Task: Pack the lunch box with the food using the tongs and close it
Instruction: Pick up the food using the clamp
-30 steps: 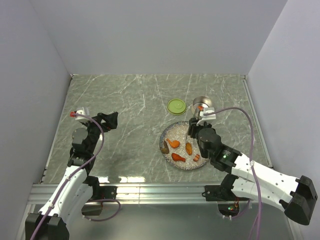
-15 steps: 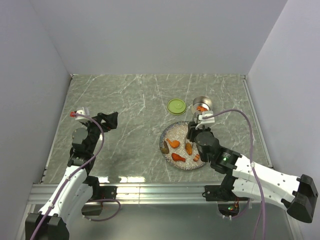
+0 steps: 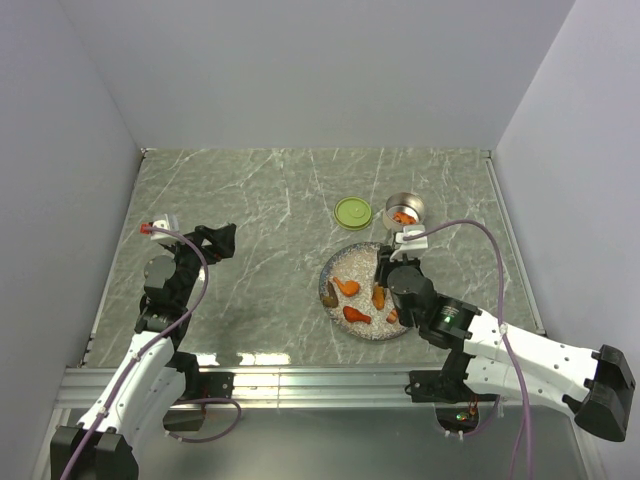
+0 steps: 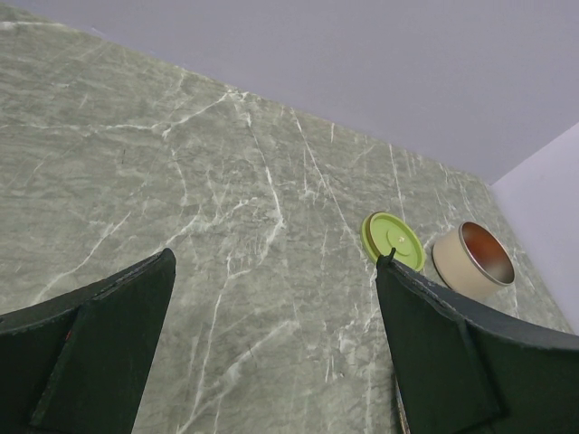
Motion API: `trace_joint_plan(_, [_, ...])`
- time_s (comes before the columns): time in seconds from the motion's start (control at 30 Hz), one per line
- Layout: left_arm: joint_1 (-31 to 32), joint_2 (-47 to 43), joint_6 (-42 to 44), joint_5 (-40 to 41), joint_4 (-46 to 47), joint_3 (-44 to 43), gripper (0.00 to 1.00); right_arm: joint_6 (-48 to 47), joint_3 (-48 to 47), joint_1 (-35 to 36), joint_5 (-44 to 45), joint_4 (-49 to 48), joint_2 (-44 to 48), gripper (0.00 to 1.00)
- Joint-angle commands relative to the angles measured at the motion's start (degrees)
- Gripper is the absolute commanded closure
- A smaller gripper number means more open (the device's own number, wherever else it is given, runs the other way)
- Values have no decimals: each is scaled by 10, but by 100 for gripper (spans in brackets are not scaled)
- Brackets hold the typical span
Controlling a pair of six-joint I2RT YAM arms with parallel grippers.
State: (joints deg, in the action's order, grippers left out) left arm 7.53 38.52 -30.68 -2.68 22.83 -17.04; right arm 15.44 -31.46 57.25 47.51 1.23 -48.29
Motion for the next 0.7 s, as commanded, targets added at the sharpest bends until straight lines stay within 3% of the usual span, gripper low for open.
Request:
trace_joint_plan(0.0, [-2,1,3,5,19,-2,1,14,-11,5,23,13,-5,62])
trace_joint_plan(0.17, [-2,0,3,5,19,-2,1,6,-22,5,25,4,-23,76])
trace_joint_plan(0.4, [-2,4,2,0,21,-2,1,-65,-66,0,51,-50,-37,79])
trace_joint_plan(0.53, [-2,8,2,-1,23,-2,0,-113,-91,-54,-5,-95,-37,79])
trace_joint_plan(0.67, [-1,10,1,-2,23,-3,1,-128,-131,-156,-77,-122,-67,80])
